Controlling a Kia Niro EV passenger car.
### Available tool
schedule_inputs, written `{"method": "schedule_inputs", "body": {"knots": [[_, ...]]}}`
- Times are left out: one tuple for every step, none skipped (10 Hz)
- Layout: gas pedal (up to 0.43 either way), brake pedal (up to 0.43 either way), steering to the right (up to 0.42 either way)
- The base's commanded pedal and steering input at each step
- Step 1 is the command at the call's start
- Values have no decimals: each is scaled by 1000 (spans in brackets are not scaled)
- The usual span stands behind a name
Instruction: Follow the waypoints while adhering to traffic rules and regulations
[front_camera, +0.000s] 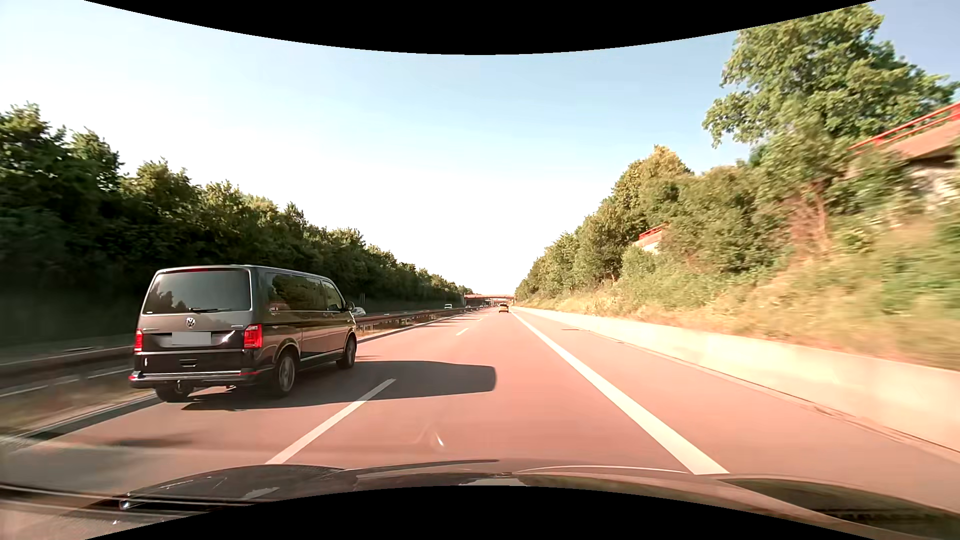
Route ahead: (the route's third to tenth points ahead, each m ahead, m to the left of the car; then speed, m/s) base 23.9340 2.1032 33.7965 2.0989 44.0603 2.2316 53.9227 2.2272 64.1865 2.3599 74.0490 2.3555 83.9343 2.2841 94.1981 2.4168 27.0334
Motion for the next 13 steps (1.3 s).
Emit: {"method": "schedule_inputs", "body": {"knots": [[248,6,0],[248,6,-2],[248,6,-2],[248,6,-2],[248,6,-2],[248,6,-2],[248,6,-2],[248,6,-2],[248,6,-1],[248,6,-2],[248,6,-2],[248,6,-2],[248,6,-2]]}}
